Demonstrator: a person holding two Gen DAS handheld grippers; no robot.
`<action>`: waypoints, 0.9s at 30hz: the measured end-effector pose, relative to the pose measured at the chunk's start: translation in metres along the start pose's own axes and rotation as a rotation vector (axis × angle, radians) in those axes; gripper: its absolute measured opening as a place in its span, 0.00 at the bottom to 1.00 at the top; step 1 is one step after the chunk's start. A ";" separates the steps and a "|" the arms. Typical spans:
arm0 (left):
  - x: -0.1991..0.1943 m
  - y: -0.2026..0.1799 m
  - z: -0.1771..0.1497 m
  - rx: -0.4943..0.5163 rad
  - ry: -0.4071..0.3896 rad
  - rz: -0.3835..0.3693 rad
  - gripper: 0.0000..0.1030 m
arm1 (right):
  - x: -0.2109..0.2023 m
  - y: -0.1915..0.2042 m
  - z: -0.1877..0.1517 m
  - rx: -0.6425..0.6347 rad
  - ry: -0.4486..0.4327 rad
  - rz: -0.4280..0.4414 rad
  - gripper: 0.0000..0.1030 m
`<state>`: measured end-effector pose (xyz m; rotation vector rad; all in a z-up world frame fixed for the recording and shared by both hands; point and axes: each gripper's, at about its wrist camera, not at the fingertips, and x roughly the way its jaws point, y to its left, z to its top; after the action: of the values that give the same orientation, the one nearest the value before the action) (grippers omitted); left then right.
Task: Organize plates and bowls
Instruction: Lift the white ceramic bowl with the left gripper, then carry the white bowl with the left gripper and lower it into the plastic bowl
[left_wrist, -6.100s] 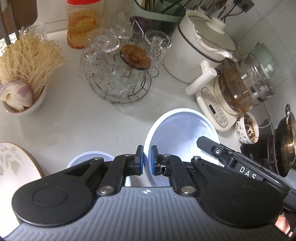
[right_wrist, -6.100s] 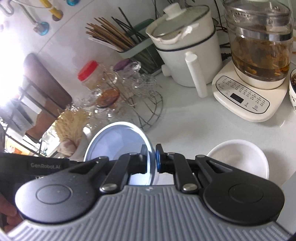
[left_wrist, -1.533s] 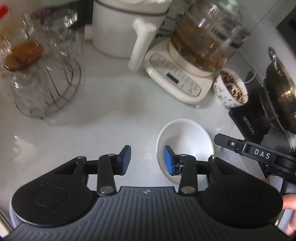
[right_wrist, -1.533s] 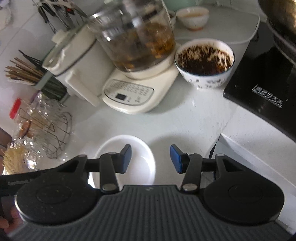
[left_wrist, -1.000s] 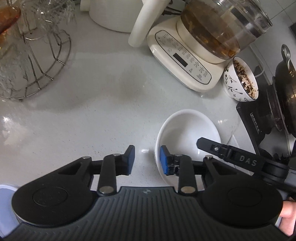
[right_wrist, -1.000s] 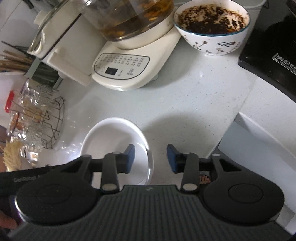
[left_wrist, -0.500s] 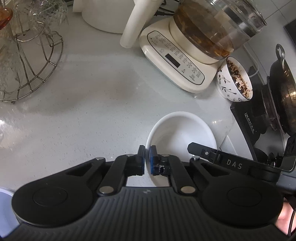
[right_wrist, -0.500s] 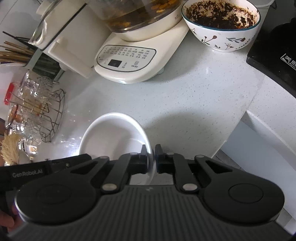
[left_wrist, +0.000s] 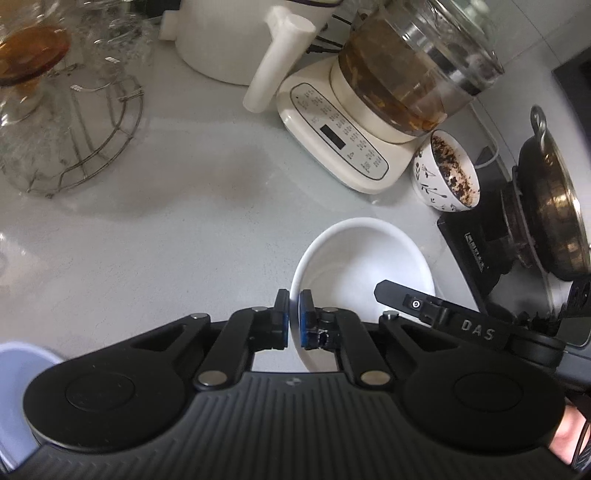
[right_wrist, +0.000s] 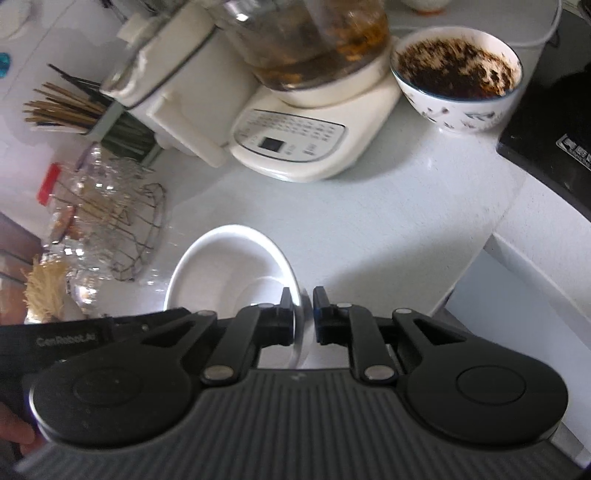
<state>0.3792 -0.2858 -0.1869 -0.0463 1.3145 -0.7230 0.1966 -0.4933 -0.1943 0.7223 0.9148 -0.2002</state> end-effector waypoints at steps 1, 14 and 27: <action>-0.003 0.001 -0.001 -0.005 0.000 -0.002 0.06 | -0.003 0.003 0.000 -0.003 0.000 0.005 0.14; -0.048 0.008 -0.018 -0.010 -0.061 0.009 0.06 | -0.022 0.034 -0.008 -0.039 -0.014 0.043 0.14; -0.111 0.018 -0.038 -0.031 -0.144 0.018 0.06 | -0.049 0.077 -0.017 -0.091 -0.037 0.092 0.14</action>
<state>0.3457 -0.2014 -0.1097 -0.1092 1.1875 -0.6712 0.1903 -0.4315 -0.1253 0.6732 0.8483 -0.0895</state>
